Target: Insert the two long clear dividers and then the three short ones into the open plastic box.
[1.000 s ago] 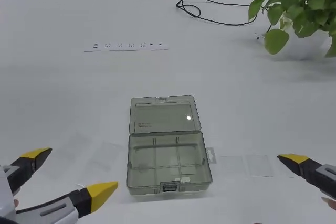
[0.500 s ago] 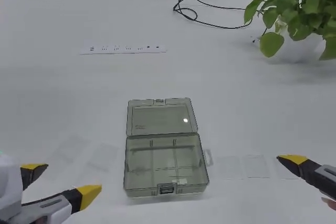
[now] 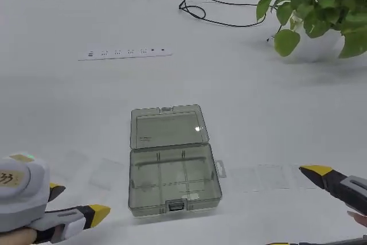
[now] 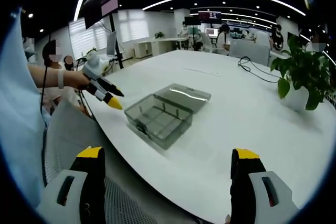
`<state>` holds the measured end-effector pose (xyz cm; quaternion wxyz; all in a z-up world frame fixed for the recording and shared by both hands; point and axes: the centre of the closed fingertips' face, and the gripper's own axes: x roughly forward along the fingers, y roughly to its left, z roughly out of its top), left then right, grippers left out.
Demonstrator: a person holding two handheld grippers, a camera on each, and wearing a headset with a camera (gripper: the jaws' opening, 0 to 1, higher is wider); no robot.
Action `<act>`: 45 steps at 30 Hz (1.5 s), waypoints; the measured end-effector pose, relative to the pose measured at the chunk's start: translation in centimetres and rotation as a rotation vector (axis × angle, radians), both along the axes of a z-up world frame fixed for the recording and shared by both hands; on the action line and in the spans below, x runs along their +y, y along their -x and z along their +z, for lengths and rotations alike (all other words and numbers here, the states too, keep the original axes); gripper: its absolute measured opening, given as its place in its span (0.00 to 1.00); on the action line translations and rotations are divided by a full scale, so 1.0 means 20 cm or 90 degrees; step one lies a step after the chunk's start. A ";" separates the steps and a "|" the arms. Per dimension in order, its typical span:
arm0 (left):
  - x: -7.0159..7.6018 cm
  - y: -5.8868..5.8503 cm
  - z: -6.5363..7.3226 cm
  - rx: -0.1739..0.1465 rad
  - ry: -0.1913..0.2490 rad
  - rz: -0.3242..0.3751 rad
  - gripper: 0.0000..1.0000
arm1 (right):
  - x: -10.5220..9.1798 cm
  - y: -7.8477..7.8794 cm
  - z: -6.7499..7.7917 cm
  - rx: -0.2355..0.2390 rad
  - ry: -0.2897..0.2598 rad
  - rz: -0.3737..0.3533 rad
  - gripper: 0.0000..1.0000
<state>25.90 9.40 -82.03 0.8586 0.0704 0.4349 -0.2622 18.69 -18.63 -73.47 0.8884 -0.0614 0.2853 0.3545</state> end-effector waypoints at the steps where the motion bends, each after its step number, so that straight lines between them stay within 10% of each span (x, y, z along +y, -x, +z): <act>1: 0.00 0.00 -0.01 0.006 -0.001 -0.004 0.60 | 0.00 0.00 0.00 0.000 -0.003 -0.001 1.00; 17: 0.01 -0.03 -0.13 0.055 -0.065 -0.023 0.46 | -0.04 0.01 0.01 -0.009 -0.014 -0.023 1.00; 22: 0.03 -0.02 -0.13 0.057 -0.138 -0.067 0.42 | -0.03 0.01 0.01 -0.009 -0.017 -0.021 1.00; 45: 0.02 -0.02 -0.11 0.111 -0.129 -0.054 0.31 | 0.02 0.02 0.00 -0.005 -0.022 -0.007 1.00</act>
